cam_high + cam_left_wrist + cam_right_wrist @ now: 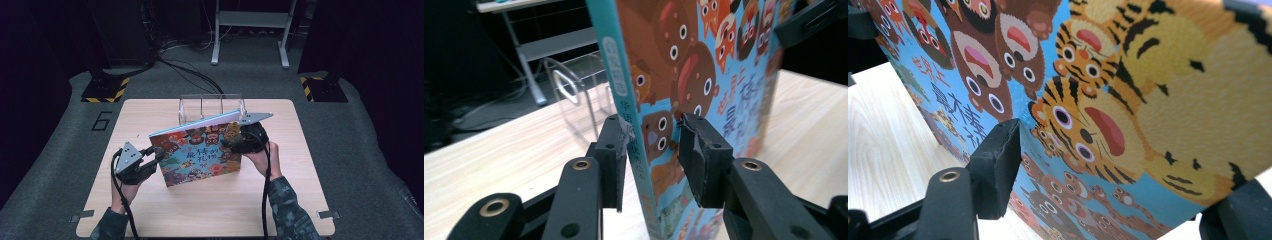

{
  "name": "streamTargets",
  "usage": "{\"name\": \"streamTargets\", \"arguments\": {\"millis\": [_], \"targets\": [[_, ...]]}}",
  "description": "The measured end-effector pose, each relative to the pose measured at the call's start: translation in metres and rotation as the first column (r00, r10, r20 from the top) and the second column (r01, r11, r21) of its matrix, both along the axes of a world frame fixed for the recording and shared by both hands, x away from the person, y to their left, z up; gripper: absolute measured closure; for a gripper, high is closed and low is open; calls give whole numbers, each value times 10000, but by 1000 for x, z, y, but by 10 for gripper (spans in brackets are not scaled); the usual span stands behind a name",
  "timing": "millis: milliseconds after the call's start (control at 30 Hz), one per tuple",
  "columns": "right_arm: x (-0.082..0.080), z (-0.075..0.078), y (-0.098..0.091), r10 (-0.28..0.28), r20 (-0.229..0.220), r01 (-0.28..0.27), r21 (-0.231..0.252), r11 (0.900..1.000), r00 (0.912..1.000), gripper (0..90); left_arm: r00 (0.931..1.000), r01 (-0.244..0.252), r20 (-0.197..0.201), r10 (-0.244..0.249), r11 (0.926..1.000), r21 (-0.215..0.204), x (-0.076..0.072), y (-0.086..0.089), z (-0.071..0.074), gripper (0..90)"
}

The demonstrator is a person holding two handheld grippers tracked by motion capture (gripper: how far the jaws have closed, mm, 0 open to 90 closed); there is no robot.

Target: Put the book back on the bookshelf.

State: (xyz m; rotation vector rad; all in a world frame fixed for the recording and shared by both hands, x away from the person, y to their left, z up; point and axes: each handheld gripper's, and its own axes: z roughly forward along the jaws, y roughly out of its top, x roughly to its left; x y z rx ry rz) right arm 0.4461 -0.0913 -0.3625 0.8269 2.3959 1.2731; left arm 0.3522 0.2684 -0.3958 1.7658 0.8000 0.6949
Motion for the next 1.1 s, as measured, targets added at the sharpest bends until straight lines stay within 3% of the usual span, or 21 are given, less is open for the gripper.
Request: {"name": "streamTargets", "arguments": {"millis": [133, 367, 733, 867, 1100], "targets": [[-2, -1, -2, 56, 1, -56, 85, 9999, 10000, 366, 9979, 485, -399, -506, 9975, -523, 5, 5, 1, 605], [-1, -3, -6, 303, -10, -302, 358, 9989, 9995, 396, 9942, 773, -687, -833, 9934, -846, 13, 8, 3, 580], [3, 1, 1, 13, -105, -12, 61, 10000, 9999, 335, 9991, 397, 144, -393, 9987, -317, 4, 4, -1, 644], [6, 0, 4, 230, -80, -230, 34, 9997, 9997, 329, 9987, 368, 345, -362, 9992, -171, -2, 5, -2, 645], [5, 0, 2, 464, -78, -463, 66, 9989, 9989, 332, 9930, 1171, -110, -1179, 9913, -595, 0, 9, 0, 594]]}}
